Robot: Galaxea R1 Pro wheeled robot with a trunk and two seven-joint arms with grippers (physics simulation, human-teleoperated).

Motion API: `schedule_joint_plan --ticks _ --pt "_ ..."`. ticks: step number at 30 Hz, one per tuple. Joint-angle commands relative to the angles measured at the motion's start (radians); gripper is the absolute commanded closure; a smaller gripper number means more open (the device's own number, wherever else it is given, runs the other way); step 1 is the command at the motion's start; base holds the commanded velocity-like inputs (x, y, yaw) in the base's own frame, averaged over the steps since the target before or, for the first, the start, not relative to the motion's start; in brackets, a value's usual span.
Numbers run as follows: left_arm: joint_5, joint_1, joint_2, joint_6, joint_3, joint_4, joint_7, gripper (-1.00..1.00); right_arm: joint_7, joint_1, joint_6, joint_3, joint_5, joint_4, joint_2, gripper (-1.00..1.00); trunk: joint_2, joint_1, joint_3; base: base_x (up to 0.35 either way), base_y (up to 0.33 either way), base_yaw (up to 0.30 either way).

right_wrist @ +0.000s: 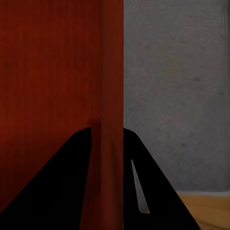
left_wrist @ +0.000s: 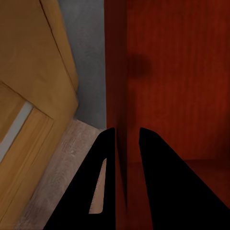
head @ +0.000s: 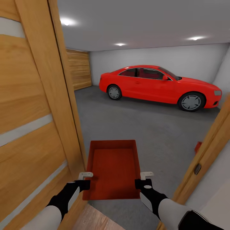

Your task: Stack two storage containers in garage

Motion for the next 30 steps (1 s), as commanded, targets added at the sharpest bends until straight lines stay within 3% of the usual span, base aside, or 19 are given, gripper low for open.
schedule_joint_plan --ticks 1,30 --pt "0.004 0.0 0.001 0.006 0.008 0.0 0.003 1.0 -0.029 -0.002 -0.031 -0.044 0.008 -0.001 -0.011 1.0 -0.001 0.001 -0.001 0.234 0.185 -0.183" --pt "0.003 0.0 0.001 0.005 0.008 -0.001 0.003 1.0 -0.029 -0.002 -0.031 -0.044 0.008 -0.001 -0.011 1.0 -0.001 0.001 -0.001 0.231 0.177 -0.183"
